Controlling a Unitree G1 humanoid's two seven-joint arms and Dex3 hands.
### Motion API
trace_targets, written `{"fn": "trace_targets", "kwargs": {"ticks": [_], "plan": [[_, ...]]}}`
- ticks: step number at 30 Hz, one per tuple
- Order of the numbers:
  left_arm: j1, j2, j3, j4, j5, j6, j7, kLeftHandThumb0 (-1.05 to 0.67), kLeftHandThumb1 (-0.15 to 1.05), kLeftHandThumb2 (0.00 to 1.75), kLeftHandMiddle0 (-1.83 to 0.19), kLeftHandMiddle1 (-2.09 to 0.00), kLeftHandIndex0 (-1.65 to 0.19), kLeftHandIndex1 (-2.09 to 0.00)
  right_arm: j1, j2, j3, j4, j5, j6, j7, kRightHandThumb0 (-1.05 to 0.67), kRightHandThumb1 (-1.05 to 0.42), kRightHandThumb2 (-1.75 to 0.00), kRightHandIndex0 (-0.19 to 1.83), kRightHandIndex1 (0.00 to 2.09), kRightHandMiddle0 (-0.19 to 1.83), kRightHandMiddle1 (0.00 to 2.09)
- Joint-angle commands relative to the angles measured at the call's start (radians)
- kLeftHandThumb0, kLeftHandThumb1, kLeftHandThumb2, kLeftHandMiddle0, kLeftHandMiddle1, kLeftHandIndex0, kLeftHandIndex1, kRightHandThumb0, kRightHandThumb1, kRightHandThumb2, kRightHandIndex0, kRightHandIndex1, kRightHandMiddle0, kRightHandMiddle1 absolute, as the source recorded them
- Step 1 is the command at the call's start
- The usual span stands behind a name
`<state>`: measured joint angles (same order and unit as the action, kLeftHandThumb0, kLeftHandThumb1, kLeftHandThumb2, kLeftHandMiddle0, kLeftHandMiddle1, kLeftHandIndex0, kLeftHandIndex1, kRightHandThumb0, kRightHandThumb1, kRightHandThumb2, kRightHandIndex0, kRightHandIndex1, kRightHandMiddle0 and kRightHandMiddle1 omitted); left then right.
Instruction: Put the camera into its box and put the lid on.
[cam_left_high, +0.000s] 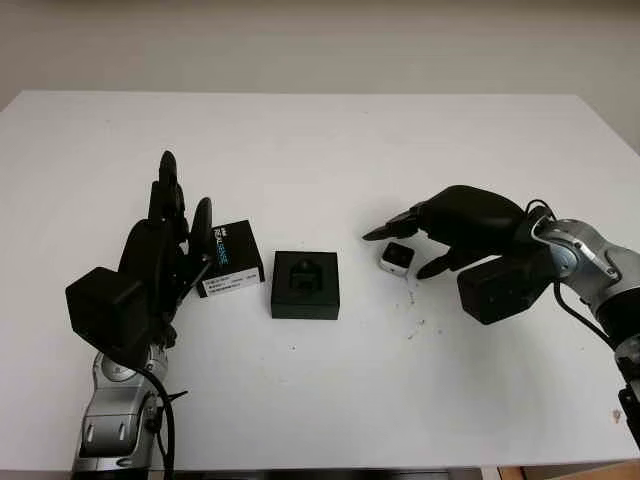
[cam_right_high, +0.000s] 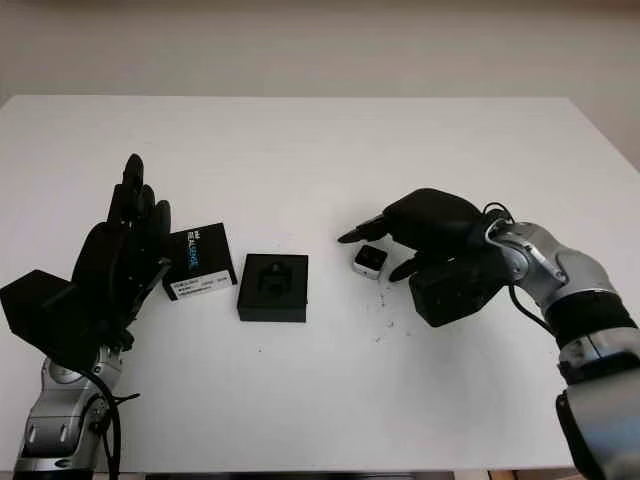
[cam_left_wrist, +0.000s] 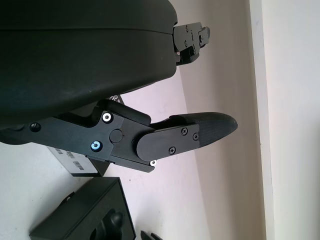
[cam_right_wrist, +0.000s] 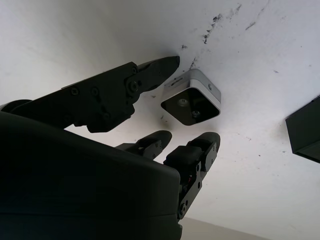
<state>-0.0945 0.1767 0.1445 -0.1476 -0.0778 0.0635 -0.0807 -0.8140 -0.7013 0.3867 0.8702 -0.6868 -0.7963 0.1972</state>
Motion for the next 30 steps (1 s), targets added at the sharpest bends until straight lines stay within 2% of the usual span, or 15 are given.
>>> {"fn": "trace_targets", "kwargs": {"ticks": [1, 11, 18, 19, 20, 23, 30], "plan": [[-0.008, 0.009, 0.010, -0.008, -0.004, -0.006, -0.005, -0.67, 1.05, 0.59, 0.16, -0.05, 0.16, -0.05, -0.022, 0.009, 0.012, 0.010, -0.003, -0.002, -0.007, -0.21, -0.85, -0.05, 0.53, 0.16, 0.54, 0.11], [-0.003, 0.008, 0.010, -0.011, -0.002, -0.009, -0.002, -0.66, 1.05, 0.59, 0.15, -0.05, 0.16, -0.05, -0.030, 0.033, 0.020, 0.057, 0.001, -0.005, -0.016, -0.22, -0.85, -0.05, 0.56, 0.17, 0.57, 0.14], [0.000, 0.010, 0.011, -0.013, -0.006, -0.005, -0.005, -0.66, 1.05, 0.59, 0.16, -0.05, 0.16, -0.05, -0.042, 0.038, 0.045, 0.094, -0.028, -0.034, -0.081, -0.21, -0.86, -0.06, 0.62, 0.22, 0.67, 0.24], [0.000, 0.010, 0.012, -0.016, -0.007, -0.001, -0.005, -0.65, 1.05, 0.59, 0.16, -0.05, 0.16, -0.05, -0.045, 0.036, 0.053, 0.095, -0.038, -0.031, -0.090, -0.21, -0.86, -0.06, 0.62, 0.25, 0.64, 0.35], [0.000, 0.009, 0.012, -0.015, -0.008, -0.003, -0.004, -0.65, 1.05, 0.59, 0.16, -0.05, 0.16, -0.05, -0.048, 0.034, 0.059, 0.093, -0.047, -0.027, -0.096, -0.21, -0.88, -0.06, 0.59, 0.31, 0.53, 0.60], [0.000, 0.010, 0.013, -0.013, -0.007, -0.008, -0.006, -0.64, 1.05, 0.59, 0.16, -0.05, 0.17, -0.05, -0.050, 0.032, 0.066, 0.093, -0.059, -0.023, -0.112, -0.21, -0.89, -0.05, 0.56, 0.39, 0.44, 0.86], [-0.002, 0.014, 0.013, -0.017, -0.011, 0.004, -0.012, -0.65, 1.05, 0.59, 0.16, -0.05, 0.17, -0.05, -0.050, 0.027, 0.074, 0.104, -0.059, -0.028, -0.145, -0.23, -0.87, -0.05, 0.56, 0.47, 0.43, 1.02]]}}
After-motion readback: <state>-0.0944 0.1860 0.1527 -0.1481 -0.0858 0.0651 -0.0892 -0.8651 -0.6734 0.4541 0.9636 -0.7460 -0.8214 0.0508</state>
